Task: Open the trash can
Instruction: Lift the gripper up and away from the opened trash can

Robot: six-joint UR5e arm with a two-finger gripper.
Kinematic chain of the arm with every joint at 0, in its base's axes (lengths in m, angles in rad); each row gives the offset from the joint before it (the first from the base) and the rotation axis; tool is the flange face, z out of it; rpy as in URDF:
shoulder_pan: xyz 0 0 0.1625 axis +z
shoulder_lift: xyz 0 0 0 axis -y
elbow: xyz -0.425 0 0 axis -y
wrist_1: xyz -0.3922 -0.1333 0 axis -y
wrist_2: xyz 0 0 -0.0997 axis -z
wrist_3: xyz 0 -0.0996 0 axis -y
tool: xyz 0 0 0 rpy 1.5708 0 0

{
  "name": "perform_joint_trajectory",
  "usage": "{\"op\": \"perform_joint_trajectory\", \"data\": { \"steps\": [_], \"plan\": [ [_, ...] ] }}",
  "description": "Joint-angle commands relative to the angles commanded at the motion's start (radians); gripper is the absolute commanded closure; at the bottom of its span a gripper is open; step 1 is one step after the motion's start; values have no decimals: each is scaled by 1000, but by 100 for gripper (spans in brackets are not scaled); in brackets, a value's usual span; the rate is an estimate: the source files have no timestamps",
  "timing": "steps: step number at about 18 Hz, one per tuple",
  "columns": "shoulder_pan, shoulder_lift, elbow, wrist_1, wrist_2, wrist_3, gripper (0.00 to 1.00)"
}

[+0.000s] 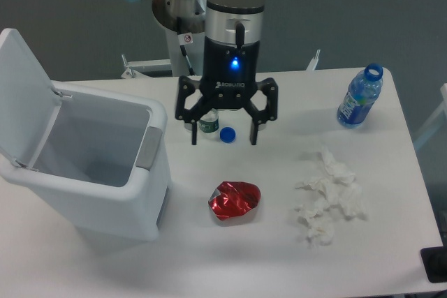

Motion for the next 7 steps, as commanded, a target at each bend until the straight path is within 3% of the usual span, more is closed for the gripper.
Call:
{"op": "perform_joint_trajectory", "data": {
  "steps": [3, 7],
  "plan": [
    [0, -23, -3, 0, 86, 146, 0],
    [23, -64, 0, 3, 120, 240, 0]
  ]
}}
